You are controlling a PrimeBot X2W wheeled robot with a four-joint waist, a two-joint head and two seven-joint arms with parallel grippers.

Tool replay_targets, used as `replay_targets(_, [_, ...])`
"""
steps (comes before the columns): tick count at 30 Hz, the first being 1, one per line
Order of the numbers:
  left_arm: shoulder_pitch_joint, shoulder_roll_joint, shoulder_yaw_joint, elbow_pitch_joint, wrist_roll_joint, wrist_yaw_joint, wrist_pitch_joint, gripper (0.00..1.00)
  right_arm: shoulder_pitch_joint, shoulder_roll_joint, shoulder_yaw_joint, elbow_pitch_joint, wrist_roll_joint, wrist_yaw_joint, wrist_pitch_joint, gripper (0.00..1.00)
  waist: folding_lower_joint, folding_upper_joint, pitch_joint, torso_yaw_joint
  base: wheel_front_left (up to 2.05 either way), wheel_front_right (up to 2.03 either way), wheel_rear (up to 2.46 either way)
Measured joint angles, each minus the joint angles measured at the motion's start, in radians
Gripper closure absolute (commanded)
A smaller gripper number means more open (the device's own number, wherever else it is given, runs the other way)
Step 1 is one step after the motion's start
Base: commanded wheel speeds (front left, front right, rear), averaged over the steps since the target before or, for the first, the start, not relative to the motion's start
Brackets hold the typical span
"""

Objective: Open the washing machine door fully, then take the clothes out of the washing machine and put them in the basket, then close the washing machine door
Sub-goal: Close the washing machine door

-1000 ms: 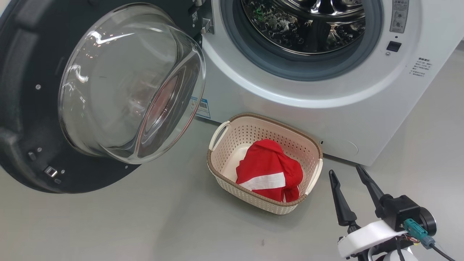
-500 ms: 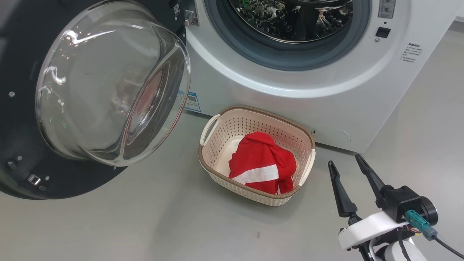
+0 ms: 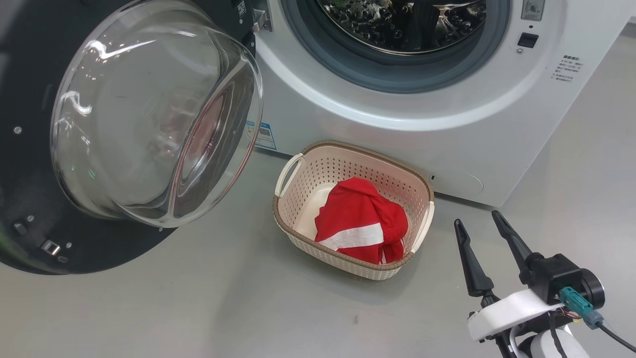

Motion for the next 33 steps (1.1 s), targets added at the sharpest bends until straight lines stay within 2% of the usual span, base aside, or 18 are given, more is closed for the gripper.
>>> replay_targets(16, [0.003, -0.001, -0.029, 0.021, -0.110, -0.104, 0.177, 1.00, -0.002, -0.001, -0.002, 0.000, 0.002, 0.000, 0.000, 0.00, 0.0000, 0.0000, -0.002, 0.018, 0.00, 0.00, 0.00])
replay_targets(33, [0.060, -0.042, -0.063, -0.049, -0.178, -0.148, 0.322, 1.00, -0.002, 0.002, -0.001, 0.002, 0.003, 0.000, 0.000, 0.00, 0.0000, 0.0000, -0.007, 0.010, 0.00, 0.00, 0.00])
